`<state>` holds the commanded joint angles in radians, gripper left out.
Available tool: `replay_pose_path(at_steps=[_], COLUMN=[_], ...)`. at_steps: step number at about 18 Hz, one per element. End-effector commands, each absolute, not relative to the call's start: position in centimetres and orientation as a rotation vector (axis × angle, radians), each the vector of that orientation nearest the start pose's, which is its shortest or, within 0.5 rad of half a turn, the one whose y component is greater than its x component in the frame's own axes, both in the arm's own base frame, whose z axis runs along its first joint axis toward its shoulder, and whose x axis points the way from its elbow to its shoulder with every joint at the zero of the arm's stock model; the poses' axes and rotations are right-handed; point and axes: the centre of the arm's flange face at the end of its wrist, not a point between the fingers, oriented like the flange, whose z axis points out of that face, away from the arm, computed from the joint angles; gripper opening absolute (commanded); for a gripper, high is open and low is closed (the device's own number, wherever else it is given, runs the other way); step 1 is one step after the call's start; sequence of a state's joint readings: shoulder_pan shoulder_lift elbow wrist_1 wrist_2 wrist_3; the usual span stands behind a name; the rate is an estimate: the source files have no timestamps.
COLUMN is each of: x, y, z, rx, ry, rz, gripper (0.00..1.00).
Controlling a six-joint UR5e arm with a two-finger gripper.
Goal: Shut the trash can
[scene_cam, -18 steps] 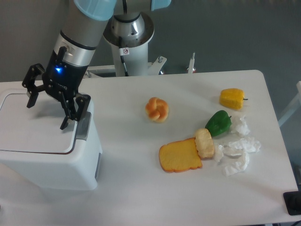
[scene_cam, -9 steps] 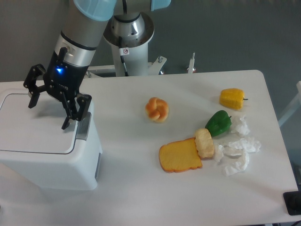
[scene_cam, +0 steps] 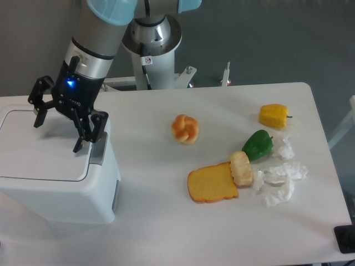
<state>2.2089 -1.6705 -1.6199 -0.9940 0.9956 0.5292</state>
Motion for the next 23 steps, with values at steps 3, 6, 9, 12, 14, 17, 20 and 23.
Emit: replay_pose_path(at_steps=[3, 6, 9, 12, 14, 17, 20, 23], x=[-18.0, -17.9, -17.9, -17.9, -17.9, -17.9, -17.9, -17.9], y=[55.8, 55.7, 55.7, 55.7, 55.6, 55.6, 55.6, 55.6], z=[49.1, 48.7, 48.7, 48.7, 48.6, 48.3, 48.2, 48.2], rx=[-2.468, -2.473, -2.473, -2.473, -2.474, -2.478, -2.479, -2.479], ry=[0.022, 0.018, 0.020, 0.018, 0.017, 0.015, 0.015, 0.014], rz=[-0.313, -0.320, -0.320, -0.320, -0.321, -0.326, -0.329, -0.332], gripper=[1.00, 1.00, 1.00, 1.00, 1.00, 1.00, 1.00, 1.00])
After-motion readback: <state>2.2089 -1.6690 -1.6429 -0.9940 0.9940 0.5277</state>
